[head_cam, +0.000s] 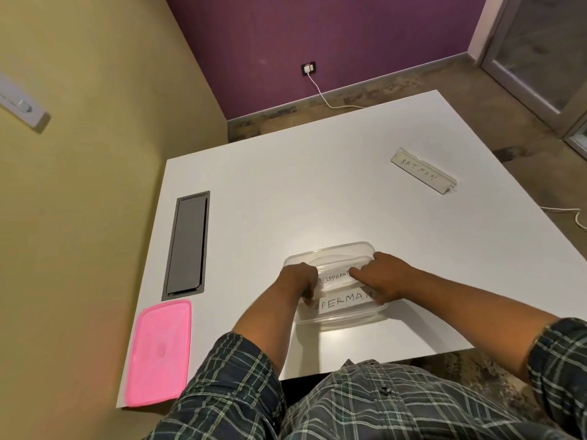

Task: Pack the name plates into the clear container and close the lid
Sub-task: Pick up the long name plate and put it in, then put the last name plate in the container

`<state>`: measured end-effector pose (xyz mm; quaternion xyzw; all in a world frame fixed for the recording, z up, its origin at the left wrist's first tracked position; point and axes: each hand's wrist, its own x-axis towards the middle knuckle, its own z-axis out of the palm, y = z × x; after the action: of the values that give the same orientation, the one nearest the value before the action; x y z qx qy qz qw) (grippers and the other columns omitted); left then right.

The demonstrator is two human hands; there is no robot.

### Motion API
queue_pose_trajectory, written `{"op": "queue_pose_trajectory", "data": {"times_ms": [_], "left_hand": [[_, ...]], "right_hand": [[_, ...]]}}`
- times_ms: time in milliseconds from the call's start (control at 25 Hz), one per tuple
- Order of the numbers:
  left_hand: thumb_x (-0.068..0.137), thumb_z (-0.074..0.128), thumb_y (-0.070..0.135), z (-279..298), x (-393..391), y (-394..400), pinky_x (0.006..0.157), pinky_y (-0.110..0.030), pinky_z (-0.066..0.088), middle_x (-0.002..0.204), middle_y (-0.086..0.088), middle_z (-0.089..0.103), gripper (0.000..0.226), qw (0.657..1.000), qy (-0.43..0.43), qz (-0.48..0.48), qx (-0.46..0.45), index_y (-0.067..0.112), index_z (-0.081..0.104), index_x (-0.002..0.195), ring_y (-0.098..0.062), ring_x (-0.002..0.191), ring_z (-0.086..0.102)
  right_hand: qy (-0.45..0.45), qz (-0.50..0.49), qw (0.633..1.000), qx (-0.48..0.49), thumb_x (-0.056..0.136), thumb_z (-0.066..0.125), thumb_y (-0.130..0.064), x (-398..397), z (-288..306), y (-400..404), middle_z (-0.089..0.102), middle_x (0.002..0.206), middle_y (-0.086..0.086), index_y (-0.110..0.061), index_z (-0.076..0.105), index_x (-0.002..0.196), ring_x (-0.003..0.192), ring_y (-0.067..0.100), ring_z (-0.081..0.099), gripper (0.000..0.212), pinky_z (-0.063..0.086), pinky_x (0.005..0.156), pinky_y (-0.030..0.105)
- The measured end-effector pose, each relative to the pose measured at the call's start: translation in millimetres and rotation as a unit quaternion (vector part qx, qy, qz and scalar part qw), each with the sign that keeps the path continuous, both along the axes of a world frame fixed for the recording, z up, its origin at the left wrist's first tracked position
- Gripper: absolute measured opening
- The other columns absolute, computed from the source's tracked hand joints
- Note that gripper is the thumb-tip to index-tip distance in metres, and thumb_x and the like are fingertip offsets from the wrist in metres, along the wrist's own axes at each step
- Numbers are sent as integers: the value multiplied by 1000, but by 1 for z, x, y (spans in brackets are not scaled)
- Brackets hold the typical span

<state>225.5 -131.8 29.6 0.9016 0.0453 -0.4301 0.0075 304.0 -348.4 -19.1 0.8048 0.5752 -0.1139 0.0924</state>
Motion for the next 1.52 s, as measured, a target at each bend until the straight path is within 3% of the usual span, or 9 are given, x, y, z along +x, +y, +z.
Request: {"op": "queue_pose_trajectory", "data": {"times_ms": [200,320,480,640,760,920,1080,1280,1520], "left_hand": [[68,90,32,-11,1,1,75,-32,57,96,-7,72,44,999,-25,-28,26,11,71,102,-25,91,73],[65,91,34,-18,1,1,69,-31,53,102,-6,73,48,997,-36,-59,43,11,71,101,-26,91,72],[64,89,38,-18,13,-2,73,-32,53,103,-4,70,52,992,-31,-106,60,14,70,106,-26,93,69],[65,77,31,2,47,1,56,-22,50,61,0,67,23,998,-43,-50,-13,9,70,70,-18,53,64],[68,58,32,25,78,3,49,-17,43,39,2,60,26,993,-108,1,-48,10,60,55,-10,38,61],[82,55,32,36,121,5,63,-26,44,83,-5,72,23,972,-232,-4,-38,14,69,79,-26,81,68],[88,56,37,34,163,0,77,-31,45,116,-2,66,31,968,-249,-3,-43,19,65,112,-25,109,61],[90,58,43,22,222,-25,93,-38,45,134,-6,59,59,976,-207,-21,-66,15,47,140,-26,129,50],[91,60,39,0,289,-62,105,-42,43,146,-13,46,69,977,-184,-28,-103,9,35,148,-30,134,46]], "right_hand": [[30,-23,994,-101,79,57,-30,-8,-12,18,69,95,12,-13,53,106,86,31,67,32,42,77,30],[-34,59,994,-86,90,51,-27,-10,-15,19,73,96,12,-10,60,104,83,33,70,24,52,79,37],[-19,73,994,-81,93,50,-31,-7,-10,19,71,98,13,-9,60,105,85,35,69,27,52,78,41],[32,72,997,-12,98,47,-43,7,10,16,66,102,9,-13,56,110,86,35,65,34,51,73,40],[38,-10,993,109,101,40,-47,27,30,6,68,96,-1,-22,61,104,81,27,66,32,51,66,36],[39,-224,956,183,99,46,-47,66,45,-16,71,93,-10,-29,66,100,85,16,67,27,49,68,30],[71,-408,885,213,96,55,-44,104,42,-48,71,89,-13,-31,68,95,87,17,65,19,46,73,31],[118,-532,818,181,89,62,-46,152,23,-88,68,96,-16,-35,57,117,94,16,65,30,46,82,32],[111,-621,762,146,82,68,-46,200,-9,-115,61,124,-3,-29,39,134,109,24,64,62,49,88,37]]}}
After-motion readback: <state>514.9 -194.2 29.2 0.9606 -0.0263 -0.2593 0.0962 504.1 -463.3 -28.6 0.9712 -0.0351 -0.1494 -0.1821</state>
